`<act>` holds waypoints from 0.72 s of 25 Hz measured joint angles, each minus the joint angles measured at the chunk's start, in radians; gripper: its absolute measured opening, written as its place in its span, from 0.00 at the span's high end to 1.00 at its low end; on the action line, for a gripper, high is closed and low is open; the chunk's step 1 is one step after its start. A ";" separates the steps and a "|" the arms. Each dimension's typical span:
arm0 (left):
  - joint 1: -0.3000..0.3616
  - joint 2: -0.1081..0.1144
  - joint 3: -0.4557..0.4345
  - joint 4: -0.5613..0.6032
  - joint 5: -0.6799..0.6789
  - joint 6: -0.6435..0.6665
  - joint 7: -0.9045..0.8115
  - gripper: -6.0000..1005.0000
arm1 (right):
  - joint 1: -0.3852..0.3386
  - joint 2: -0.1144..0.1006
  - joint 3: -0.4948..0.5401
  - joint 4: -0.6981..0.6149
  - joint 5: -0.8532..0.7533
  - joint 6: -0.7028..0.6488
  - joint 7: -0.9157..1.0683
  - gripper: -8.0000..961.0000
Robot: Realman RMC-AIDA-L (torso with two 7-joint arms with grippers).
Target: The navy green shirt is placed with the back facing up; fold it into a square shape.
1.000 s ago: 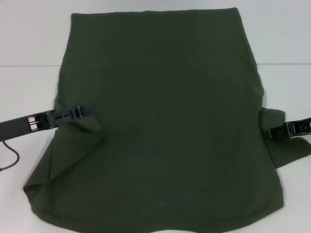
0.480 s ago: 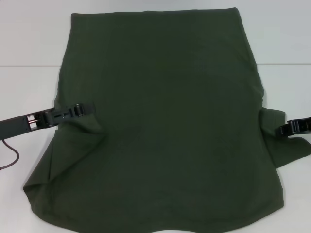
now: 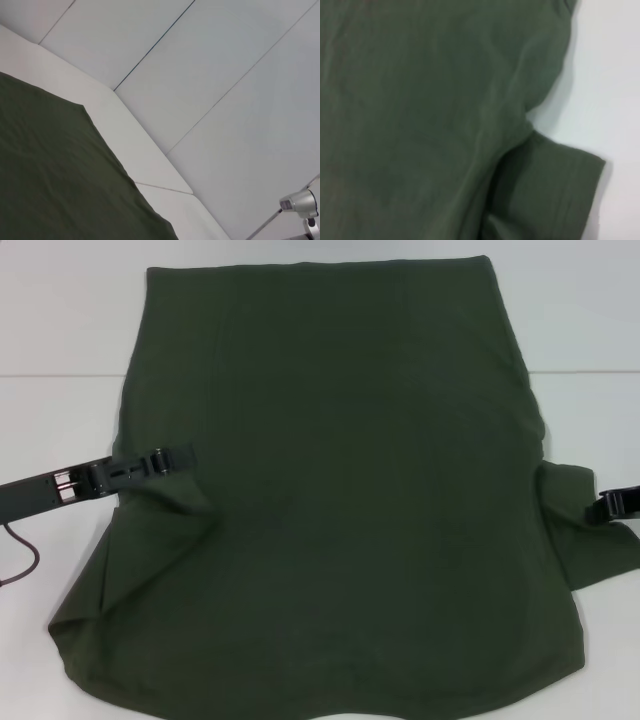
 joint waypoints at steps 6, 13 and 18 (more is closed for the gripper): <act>0.005 0.002 -0.001 0.002 -0.015 0.002 0.000 0.18 | -0.025 -0.002 0.007 -0.051 -0.006 0.027 0.045 0.96; 0.030 0.002 -0.002 0.005 -0.081 0.026 0.000 0.18 | -0.026 -0.016 0.009 -0.053 -0.007 0.048 0.055 0.95; 0.054 0.006 -0.005 0.006 -0.146 0.053 -0.002 0.18 | -0.019 -0.035 0.010 -0.050 -0.007 0.060 0.079 0.95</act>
